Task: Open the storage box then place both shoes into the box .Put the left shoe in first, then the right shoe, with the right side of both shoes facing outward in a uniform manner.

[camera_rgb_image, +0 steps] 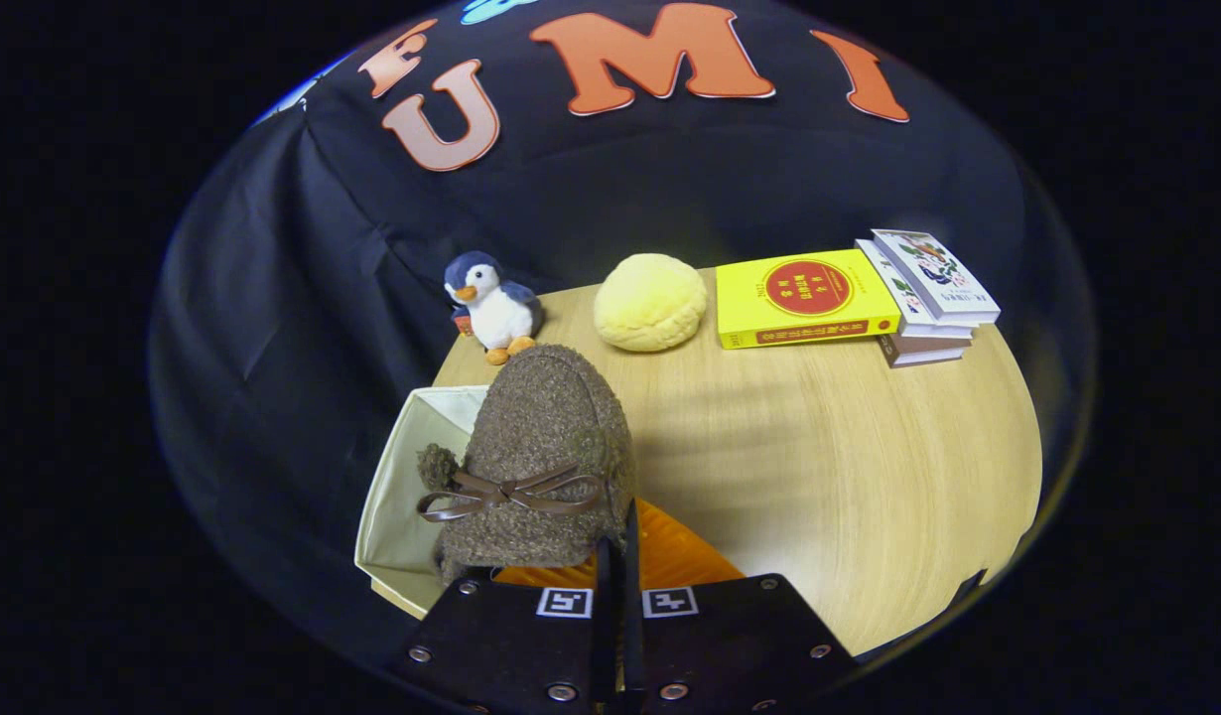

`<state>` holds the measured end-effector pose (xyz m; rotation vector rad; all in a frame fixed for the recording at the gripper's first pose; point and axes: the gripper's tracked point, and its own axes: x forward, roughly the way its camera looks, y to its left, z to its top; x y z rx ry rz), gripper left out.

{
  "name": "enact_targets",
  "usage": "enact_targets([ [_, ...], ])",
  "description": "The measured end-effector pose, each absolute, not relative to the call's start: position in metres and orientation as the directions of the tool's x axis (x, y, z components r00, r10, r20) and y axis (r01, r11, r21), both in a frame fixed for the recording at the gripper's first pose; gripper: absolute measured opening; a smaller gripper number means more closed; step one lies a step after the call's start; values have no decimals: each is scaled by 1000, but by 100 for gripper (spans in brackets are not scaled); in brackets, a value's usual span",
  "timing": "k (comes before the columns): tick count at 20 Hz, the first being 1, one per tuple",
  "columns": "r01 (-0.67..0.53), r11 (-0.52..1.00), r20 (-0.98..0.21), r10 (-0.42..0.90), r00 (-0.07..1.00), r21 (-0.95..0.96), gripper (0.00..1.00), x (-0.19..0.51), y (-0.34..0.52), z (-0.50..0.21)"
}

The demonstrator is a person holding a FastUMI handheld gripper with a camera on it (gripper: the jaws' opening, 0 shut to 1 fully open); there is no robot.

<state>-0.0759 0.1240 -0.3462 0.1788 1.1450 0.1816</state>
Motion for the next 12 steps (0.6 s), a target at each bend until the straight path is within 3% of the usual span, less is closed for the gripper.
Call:
enact_targets([
  [12,-72,976,-906,219,362,206,5,-80,211,-381],
])
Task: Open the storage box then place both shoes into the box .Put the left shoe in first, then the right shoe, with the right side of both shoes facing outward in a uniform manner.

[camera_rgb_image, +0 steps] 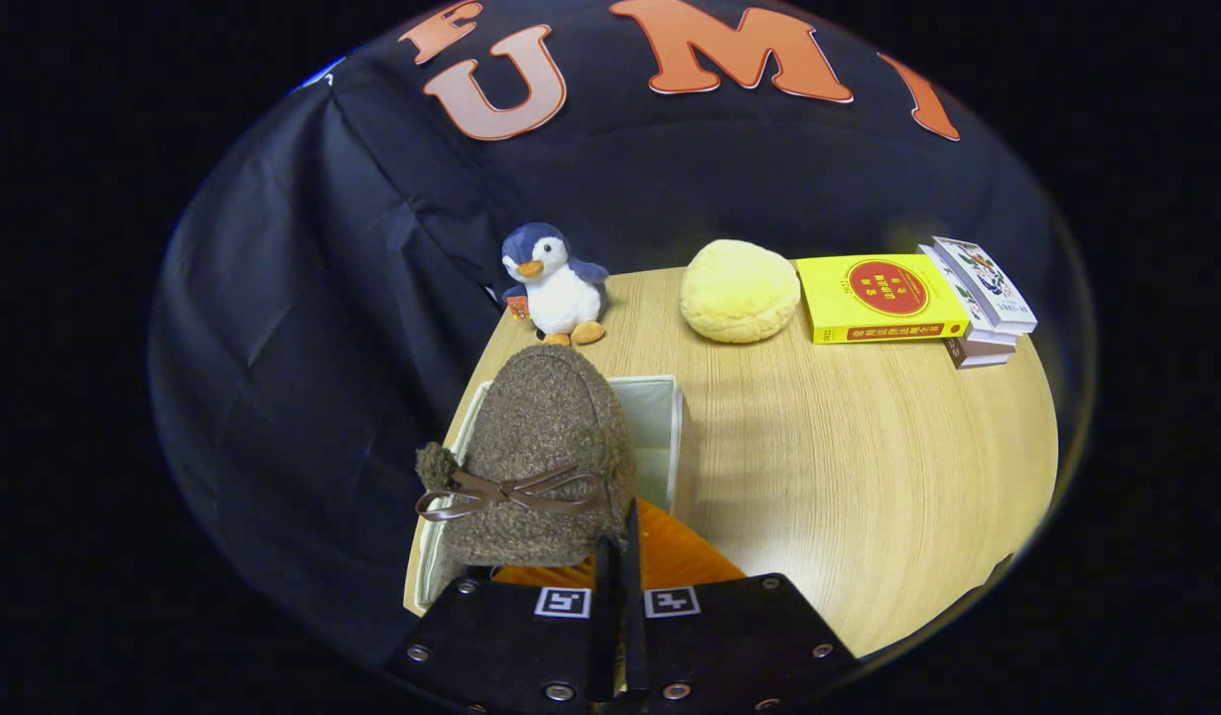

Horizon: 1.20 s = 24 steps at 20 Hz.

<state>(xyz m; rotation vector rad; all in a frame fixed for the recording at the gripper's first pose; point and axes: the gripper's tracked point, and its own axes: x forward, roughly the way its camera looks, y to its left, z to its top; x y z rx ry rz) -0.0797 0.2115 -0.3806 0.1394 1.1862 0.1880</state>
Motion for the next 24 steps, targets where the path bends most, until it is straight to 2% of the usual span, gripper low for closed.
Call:
enact_targets([
  [5,-57,985,-934,171,314,161,10,-90,213,-408],
  [9,-76,973,-919,232,319,219,23,-96,232,-390],
  [15,-101,946,-837,320,444,308,38,-69,223,-328],
  [16,-115,945,-821,323,470,306,43,-65,217,-316],
  [24,-221,942,-637,335,695,254,59,-33,144,-218],
])
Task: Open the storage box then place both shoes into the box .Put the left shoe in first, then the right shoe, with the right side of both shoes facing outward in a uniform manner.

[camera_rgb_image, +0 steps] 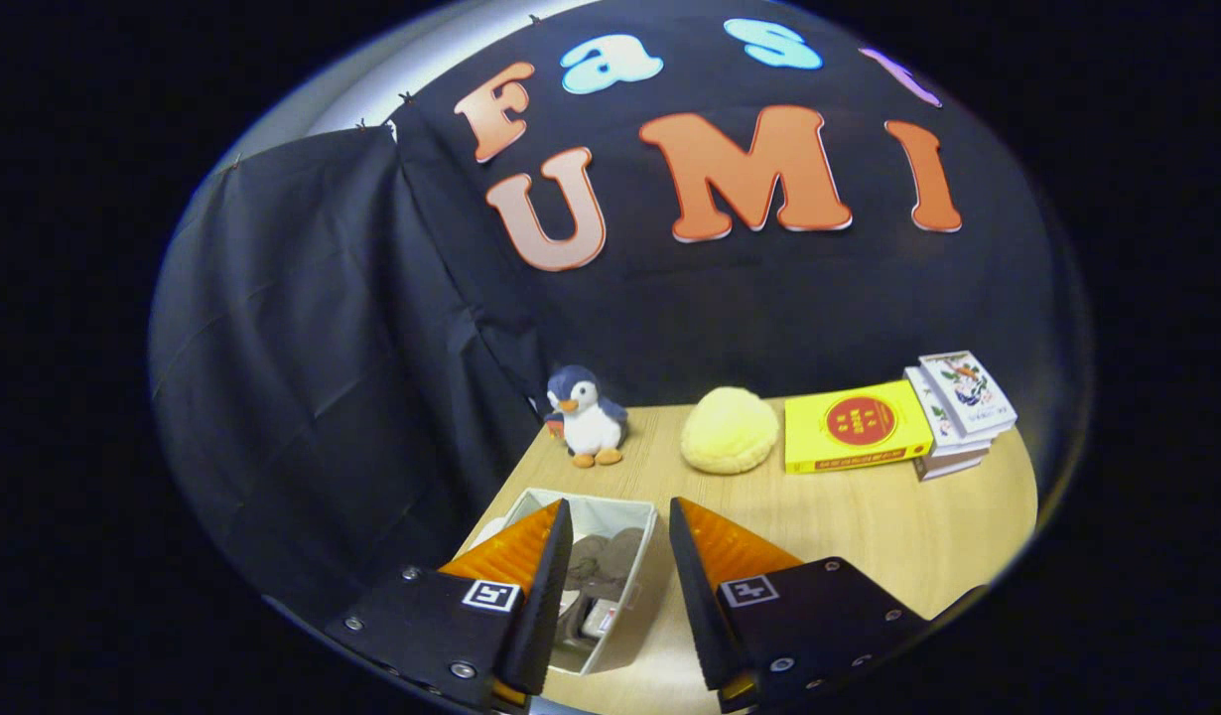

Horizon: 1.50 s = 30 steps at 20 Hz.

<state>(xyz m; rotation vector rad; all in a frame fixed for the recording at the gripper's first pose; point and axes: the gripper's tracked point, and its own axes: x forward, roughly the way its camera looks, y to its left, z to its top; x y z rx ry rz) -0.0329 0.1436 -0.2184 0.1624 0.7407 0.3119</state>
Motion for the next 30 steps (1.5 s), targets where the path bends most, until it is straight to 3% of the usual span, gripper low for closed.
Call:
enact_targets([
  [4,-225,951,-539,306,785,212,77,-20,97,-176],
  [10,-211,968,-402,249,881,138,90,-14,30,-131],
  [20,-187,982,-161,189,969,29,94,-29,-46,-75],
  [30,-183,983,-120,184,976,16,94,-38,-61,-64],
])
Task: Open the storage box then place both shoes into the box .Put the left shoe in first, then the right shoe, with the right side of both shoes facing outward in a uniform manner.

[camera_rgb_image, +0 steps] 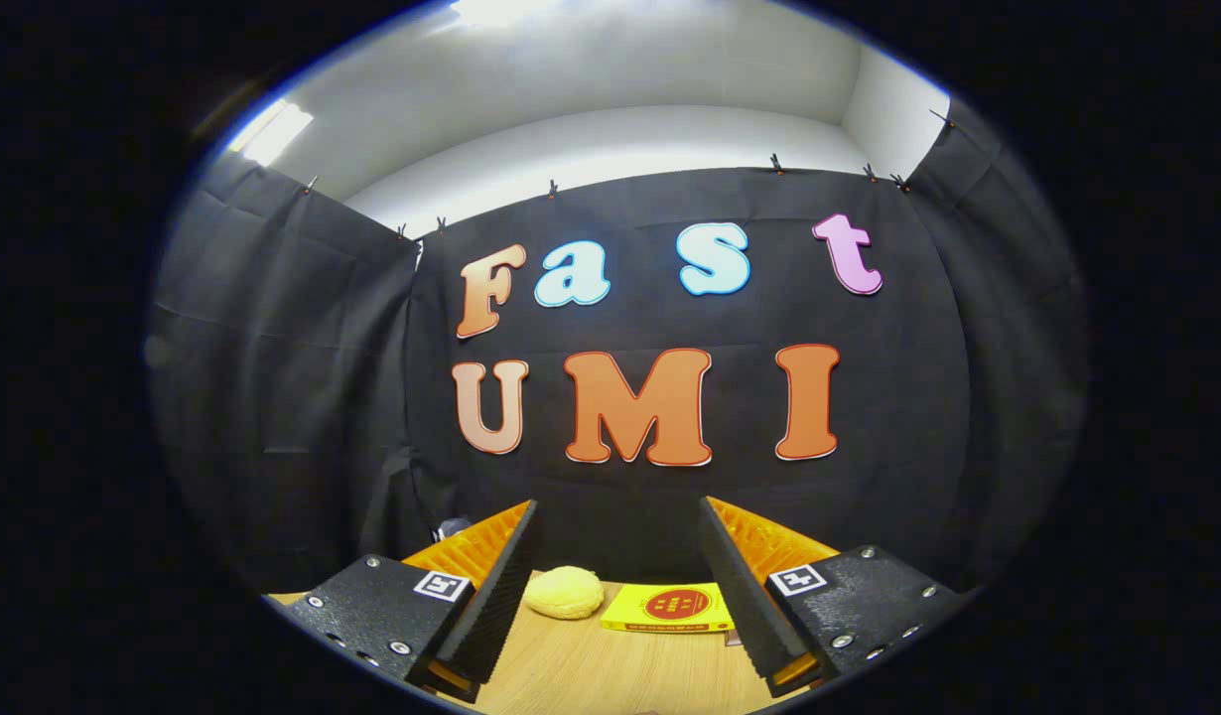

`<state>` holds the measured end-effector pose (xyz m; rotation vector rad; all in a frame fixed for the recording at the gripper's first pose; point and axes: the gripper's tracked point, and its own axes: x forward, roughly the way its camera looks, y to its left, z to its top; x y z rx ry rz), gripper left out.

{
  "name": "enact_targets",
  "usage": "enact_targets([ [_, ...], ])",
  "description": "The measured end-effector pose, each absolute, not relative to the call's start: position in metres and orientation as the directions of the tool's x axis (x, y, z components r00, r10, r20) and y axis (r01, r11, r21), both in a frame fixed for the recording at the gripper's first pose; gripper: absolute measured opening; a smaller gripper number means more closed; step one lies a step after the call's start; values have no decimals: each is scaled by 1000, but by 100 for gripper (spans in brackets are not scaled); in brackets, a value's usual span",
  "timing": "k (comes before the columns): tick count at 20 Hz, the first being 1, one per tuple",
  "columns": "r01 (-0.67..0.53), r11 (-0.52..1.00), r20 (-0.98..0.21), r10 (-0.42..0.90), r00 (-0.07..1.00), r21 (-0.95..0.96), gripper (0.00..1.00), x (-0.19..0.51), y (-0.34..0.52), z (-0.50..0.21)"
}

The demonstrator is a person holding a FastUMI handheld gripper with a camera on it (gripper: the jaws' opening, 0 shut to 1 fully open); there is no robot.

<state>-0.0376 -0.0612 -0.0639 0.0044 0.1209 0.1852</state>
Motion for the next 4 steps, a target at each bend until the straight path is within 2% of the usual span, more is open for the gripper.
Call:
enact_targets([
  [4,-180,984,-110,179,978,-1,94,-38,-60,-60],
])
